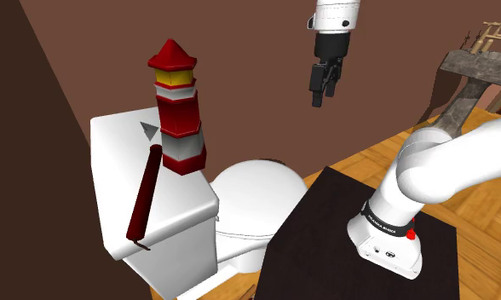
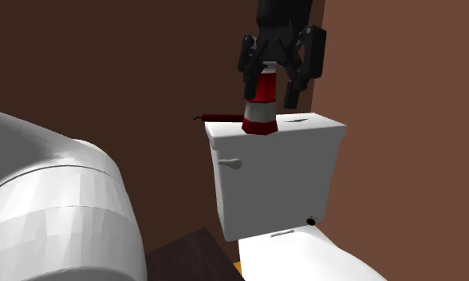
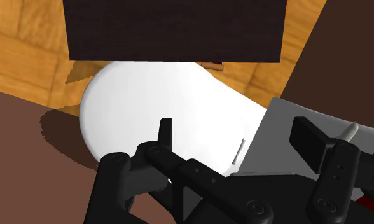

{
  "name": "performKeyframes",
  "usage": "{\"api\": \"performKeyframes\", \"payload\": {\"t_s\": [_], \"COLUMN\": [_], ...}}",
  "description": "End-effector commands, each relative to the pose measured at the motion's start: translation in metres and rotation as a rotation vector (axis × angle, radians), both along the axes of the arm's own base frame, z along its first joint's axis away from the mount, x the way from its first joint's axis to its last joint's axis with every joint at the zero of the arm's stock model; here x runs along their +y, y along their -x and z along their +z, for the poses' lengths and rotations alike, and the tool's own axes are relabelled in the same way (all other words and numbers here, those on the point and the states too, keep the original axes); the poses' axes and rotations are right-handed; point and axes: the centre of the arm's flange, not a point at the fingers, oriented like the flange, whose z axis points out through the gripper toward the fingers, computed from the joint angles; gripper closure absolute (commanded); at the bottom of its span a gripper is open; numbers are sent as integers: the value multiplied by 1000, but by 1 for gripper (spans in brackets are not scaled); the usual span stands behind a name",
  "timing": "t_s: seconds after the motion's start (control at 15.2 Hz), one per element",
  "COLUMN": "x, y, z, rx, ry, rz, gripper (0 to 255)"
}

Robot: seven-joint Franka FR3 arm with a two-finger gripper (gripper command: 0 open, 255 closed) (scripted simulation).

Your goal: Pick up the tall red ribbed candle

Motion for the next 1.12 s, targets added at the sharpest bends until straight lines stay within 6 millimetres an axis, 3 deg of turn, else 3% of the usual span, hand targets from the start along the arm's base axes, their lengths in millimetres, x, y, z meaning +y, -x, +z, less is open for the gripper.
{"api": "performKeyframes", "payload": {"t_s": [0.0, 0.53, 1.06], "x": [0, 103, 203], "y": [0, -11, -40], "z": [0, -19, -39], "rx": [0, -35, -70], "ry": [0, 29, 58], "rz": [0, -160, -320], "gripper": [0, 0, 0]}}
